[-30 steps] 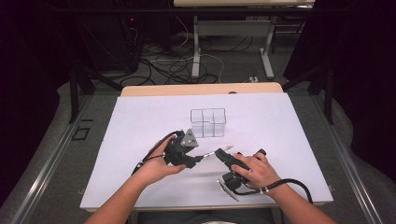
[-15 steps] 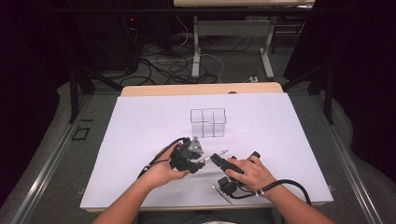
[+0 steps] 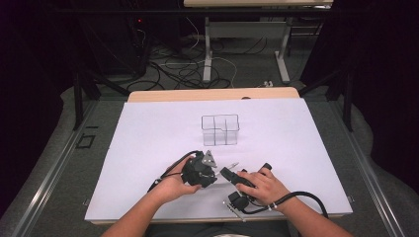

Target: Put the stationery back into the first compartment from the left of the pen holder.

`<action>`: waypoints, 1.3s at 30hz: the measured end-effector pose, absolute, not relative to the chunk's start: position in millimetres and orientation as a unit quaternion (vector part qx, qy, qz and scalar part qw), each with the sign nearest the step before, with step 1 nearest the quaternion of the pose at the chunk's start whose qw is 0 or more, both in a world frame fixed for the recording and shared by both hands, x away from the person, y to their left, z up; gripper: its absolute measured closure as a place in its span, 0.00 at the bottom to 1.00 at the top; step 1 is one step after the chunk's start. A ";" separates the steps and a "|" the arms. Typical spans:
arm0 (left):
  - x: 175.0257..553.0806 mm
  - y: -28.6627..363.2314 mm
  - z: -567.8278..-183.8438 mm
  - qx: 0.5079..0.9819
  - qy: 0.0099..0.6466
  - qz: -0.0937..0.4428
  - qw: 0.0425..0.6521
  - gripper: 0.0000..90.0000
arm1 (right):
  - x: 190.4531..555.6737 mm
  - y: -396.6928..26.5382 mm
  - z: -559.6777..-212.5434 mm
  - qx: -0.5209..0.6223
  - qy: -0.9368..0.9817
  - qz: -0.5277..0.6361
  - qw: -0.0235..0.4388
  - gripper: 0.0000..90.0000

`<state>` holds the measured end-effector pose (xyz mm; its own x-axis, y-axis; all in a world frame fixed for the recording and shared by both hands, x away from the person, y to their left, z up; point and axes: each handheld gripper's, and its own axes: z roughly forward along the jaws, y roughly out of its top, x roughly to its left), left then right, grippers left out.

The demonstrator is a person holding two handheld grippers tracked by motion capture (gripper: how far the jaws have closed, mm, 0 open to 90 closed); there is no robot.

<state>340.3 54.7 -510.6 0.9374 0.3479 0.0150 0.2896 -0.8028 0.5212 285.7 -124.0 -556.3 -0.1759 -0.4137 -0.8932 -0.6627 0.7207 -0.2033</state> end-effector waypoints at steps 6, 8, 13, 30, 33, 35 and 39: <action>340.5 54.1 -510.7 0.950 0.167 0.058 0.258 0.85 | 284.6 -122.8 -556.1 -0.363 0.756 0.116 0.533 0.88; 340.2 53.4 -510.9 0.951 0.167 0.057 0.255 0.86 | 284.6 -122.7 -556.0 -0.363 0.756 0.116 0.533 0.88; 339.3 52.2 -511.3 0.954 0.159 0.061 0.248 0.87 | 284.6 -121.0 -555.8 -0.375 0.752 0.114 0.530 0.88; 345.1 56.5 -511.7 0.950 0.174 0.051 0.253 0.88 | 287.3 -123.7 -553.7 -0.345 0.756 0.132 0.541 0.77; 347.0 58.3 -512.6 0.947 0.186 0.049 0.257 0.88 | 288.1 -126.7 -551.6 -0.317 0.765 0.150 0.540 0.70; 348.6 59.9 -512.6 0.945 0.197 0.045 0.258 0.88 | 289.6 -129.4 -549.7 -0.304 0.770 0.149 0.541 0.66; 352.4 64.7 -513.0 0.938 0.221 0.045 0.263 0.88 | 298.0 -133.4 -544.5 -0.279 0.772 0.180 0.542 0.54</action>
